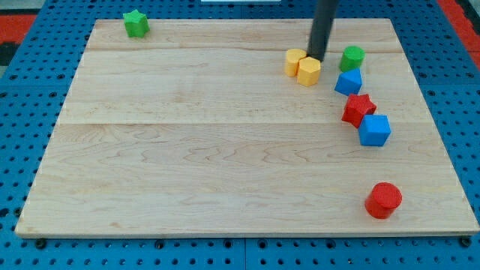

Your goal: Slide the blue cube to the top center

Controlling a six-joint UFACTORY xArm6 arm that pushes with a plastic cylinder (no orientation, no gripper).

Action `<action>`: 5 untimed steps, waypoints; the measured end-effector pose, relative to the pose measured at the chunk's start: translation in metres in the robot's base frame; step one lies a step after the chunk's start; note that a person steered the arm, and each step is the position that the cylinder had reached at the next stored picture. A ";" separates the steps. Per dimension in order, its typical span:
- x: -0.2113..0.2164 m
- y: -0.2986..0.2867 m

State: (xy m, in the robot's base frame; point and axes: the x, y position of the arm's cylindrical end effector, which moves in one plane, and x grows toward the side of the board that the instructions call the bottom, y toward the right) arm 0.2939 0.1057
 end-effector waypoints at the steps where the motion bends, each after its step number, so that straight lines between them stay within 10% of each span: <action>1: 0.026 -0.015; 3: 0.164 -0.022; 5: 0.206 0.155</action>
State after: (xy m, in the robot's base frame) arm 0.4997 0.2603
